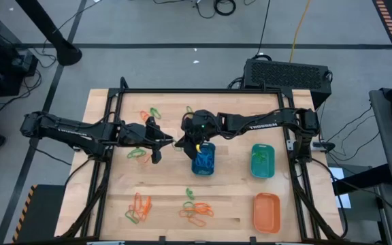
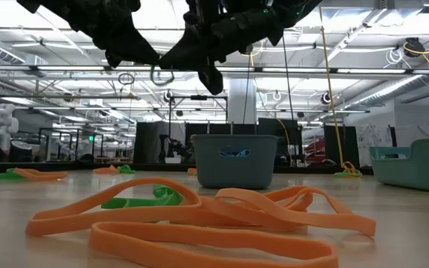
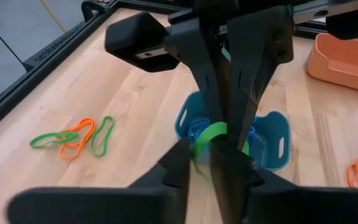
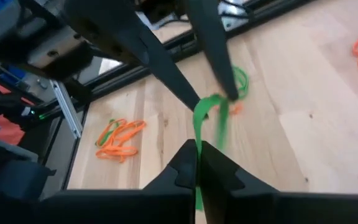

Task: Sort rubber bands into baskets
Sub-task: Put the green rubberband into the light blue bin

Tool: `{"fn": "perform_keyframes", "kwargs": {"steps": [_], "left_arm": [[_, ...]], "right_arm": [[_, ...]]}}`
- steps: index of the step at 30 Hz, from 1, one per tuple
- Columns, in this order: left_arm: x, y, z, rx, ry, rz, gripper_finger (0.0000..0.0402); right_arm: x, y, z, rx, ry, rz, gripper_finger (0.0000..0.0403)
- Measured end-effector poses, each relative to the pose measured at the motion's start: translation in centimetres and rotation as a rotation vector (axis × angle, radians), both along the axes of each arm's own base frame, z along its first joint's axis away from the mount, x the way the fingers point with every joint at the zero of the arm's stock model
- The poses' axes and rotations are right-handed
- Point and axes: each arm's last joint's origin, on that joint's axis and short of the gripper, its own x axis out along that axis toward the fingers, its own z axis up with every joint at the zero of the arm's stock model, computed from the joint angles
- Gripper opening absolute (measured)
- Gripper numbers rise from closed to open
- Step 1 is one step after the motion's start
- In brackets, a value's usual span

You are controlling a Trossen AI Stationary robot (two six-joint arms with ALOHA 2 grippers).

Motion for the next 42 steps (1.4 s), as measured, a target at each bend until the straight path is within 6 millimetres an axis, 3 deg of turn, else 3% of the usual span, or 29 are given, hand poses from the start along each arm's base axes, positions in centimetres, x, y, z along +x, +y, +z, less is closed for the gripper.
{"fn": "perform_keyframes", "kwargs": {"steps": [6,11,17,22,31,35,42], "left_arm": [[-0.2,0.2,-0.3,-0.085,0.022,0.035,0.0146],[-0.5,1.2,-0.9,-0.136,0.090,0.051,0.0169],[-0.6,2.6,-1.0,-0.104,0.110,0.074,0.0171],[-0.7,3.9,-1.0,-0.126,0.105,0.067,0.0171],[-0.6,5.5,-0.4,-0.140,0.032,0.094,0.0171],[-0.6,6.0,-0.2,-0.156,0.008,0.089,0.0171],[-0.7,6.4,-0.2,-0.170,0.002,0.097,0.0171]], "right_arm": [[-1.4,0.1,-0.1,0.012,0.141,0.001,0.0001],[-4.3,0.4,0.6,-0.003,0.347,0.023,0.0001],[-9.6,1.8,2.1,-0.034,0.674,0.058,0.0000],[-14.5,3.3,2.4,-0.030,0.735,0.057,0.0000],[-24.0,3.8,-2.3,0.266,0.879,-0.278,0.0000],[-25.6,3.8,-3.8,0.343,0.888,-0.366,0.0003],[-26.0,3.7,-4.1,0.324,0.895,-0.352,0.0023]]}}
